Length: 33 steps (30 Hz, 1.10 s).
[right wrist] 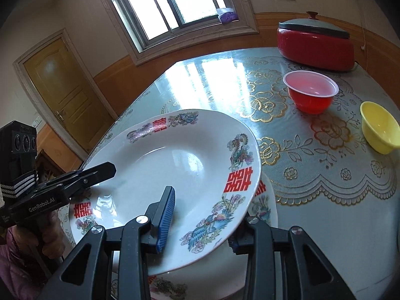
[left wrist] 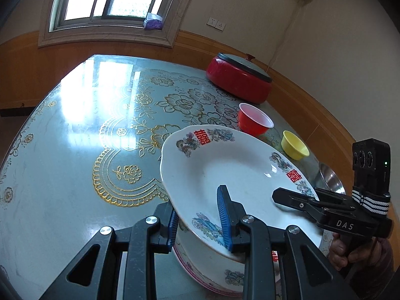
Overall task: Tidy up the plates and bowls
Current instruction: 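Carry the held red-print plate over the plate stack with the left gripper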
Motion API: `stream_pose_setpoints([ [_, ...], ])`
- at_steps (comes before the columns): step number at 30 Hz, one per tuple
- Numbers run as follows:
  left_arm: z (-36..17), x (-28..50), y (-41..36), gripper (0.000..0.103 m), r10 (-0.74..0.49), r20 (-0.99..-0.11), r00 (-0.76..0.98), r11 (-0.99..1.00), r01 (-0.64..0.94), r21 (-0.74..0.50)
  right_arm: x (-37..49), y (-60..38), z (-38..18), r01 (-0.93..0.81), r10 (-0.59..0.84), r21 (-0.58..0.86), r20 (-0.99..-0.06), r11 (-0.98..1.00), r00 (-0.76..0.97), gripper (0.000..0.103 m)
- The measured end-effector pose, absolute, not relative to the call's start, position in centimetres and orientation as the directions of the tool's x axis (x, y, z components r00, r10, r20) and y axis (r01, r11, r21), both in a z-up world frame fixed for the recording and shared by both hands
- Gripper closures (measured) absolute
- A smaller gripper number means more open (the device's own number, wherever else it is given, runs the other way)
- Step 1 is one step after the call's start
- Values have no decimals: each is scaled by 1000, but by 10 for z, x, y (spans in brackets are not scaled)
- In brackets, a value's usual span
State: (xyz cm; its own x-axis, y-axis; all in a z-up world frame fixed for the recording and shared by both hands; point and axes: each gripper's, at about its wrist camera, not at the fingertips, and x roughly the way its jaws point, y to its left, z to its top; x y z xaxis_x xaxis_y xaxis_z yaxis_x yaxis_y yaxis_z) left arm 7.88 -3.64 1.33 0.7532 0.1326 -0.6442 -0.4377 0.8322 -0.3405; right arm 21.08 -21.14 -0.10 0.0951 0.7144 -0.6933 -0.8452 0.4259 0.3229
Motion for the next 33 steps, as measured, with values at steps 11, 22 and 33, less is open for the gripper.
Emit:
stream_pose_setpoints([
  [11, 12, 79, -57, 73, 125, -659, 741, 849, -424, -316, 210, -234, -10, -829, 716, 354, -694, 432, 77, 67],
  [22, 4, 81, -66, 73, 95, -676, 731, 858, -405, -317, 208, -245, -15, -823, 700, 359, -711, 441, 65, 67],
  [33, -5, 72, -63, 72, 76, -687, 722, 848, -409, -336, 205, -245, -22, -835, 687, 365, -727, 412, 21, 67],
])
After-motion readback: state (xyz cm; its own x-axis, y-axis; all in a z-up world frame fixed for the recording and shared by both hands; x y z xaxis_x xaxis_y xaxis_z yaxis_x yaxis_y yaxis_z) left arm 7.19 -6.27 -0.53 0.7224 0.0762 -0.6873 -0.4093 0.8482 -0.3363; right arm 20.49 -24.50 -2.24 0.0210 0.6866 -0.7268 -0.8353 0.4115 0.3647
